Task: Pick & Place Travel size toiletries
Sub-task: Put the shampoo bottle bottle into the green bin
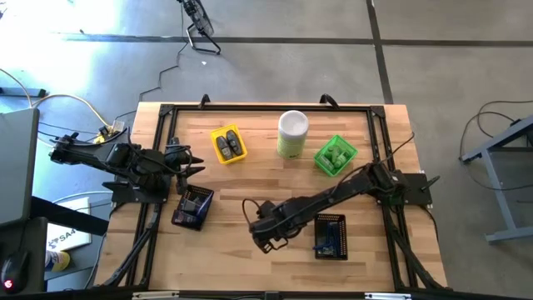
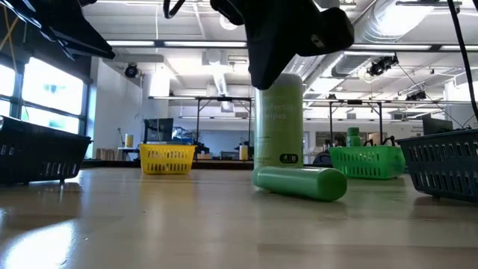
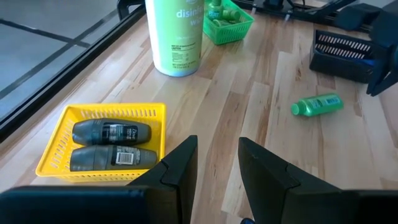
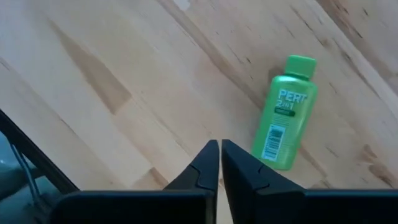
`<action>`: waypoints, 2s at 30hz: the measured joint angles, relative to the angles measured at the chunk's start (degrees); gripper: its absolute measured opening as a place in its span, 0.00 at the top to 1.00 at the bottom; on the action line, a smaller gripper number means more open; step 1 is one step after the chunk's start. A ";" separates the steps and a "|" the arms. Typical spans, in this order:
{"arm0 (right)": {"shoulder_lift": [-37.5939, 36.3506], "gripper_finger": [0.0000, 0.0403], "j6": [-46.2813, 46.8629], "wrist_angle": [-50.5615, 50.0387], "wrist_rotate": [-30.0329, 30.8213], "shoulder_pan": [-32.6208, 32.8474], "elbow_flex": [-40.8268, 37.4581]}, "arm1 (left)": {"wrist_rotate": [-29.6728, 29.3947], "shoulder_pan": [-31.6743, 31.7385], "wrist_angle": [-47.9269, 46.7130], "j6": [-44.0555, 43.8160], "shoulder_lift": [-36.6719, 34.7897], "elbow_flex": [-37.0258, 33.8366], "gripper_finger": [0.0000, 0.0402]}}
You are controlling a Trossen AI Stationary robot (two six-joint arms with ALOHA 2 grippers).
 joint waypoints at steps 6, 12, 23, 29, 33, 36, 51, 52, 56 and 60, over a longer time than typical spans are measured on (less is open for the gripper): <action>0.08 0.79 0.45 -2.78 -4.13 -1.27 0.00 | 0.00 0.00 0.00 0.00 0.02 0.00 0.72; 0.10 0.47 0.66 -7.53 1.54 -1.90 0.00 | 0.00 0.00 0.00 0.00 0.00 0.00 0.72; 0.14 0.14 -1.28 -7.31 13.54 -1.60 -0.02 | 0.00 0.00 0.02 -0.02 0.02 0.00 0.72; 0.17 0.15 -2.92 -3.92 8.49 -2.20 -2.10 | -0.02 0.00 0.04 -0.02 0.00 0.00 0.72; 0.21 0.17 -2.94 2.06 5.95 -3.24 -6.11 | -0.02 0.00 0.04 -0.02 0.00 0.00 0.72; 0.27 0.18 -2.50 3.85 4.22 -3.68 -8.48 | -0.07 0.00 0.04 -0.02 0.01 0.00 0.72; 0.09 0.21 -0.61 14.31 -2.16 -4.43 -20.12 | -0.09 0.00 0.02 -0.02 0.00 0.00 0.72; 0.05 0.22 -0.63 14.52 -2.31 -4.51 -20.41 | -0.09 0.00 0.02 -0.02 0.00 0.00 0.72; -0.06 0.25 -0.80 14.84 -2.48 -4.64 -20.87 | -0.09 0.00 -0.02 -0.02 0.02 0.00 0.72; -0.06 0.30 -0.84 14.87 -2.26 -4.66 -20.94 | -0.09 0.00 -0.07 -0.02 0.01 0.00 0.72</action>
